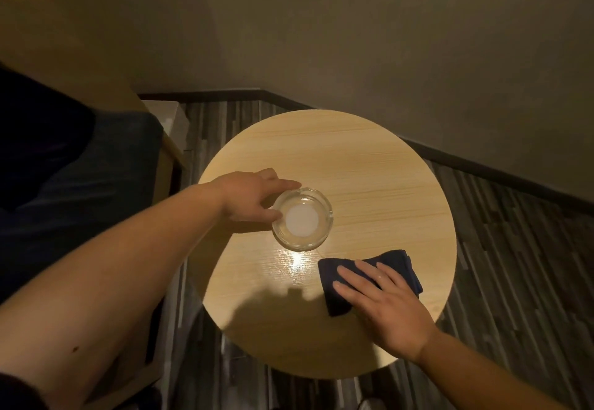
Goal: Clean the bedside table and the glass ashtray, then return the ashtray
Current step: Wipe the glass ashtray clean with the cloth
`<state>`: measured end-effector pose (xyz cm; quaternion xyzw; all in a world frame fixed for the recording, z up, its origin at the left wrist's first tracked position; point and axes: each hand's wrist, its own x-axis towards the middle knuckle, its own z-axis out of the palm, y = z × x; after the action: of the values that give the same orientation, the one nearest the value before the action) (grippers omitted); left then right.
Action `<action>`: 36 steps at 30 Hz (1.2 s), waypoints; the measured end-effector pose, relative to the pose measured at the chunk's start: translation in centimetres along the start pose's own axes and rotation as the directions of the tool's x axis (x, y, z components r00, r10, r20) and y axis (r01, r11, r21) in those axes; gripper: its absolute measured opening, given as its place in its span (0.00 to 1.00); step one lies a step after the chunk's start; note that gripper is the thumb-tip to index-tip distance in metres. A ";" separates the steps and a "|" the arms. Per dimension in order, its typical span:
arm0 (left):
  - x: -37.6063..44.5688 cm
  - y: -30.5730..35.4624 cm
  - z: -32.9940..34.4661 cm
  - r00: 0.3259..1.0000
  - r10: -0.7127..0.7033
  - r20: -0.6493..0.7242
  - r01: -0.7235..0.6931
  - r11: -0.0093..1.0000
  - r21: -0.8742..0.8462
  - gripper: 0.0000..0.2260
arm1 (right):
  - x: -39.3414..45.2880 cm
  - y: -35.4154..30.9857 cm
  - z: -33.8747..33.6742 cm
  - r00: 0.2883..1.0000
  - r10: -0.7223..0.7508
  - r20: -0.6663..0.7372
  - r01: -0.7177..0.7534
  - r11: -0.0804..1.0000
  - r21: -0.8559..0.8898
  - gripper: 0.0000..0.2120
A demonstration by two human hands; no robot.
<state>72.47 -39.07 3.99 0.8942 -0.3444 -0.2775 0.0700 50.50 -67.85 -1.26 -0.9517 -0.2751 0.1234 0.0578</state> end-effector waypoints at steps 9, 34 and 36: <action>-2.5 0.2 2.9 0.994 0.004 -0.105 0.007 0.994 0.106 0.33 | 0.0 0.4 0.1 0.998 -0.001 -0.066 0.005 0.998 0.068 0.29; -6.7 5.6 9.2 0.824 -0.363 -0.435 0.269 0.927 -0.262 0.34 | 2.2 1.2 -1.4 0.975 0.000 -0.222 -0.006 1.000 -0.025 0.20; -6.5 5.6 9.3 0.816 -0.375 -0.441 0.288 0.924 -0.251 0.33 | 2.8 0.6 -1.9 0.979 0.029 -0.201 -0.027 1.000 0.011 0.17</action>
<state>60.25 -38.39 0.91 0.9714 -0.1291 -0.0832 0.1810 53.60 -66.93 -0.07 -0.9629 -0.2538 0.0283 0.0874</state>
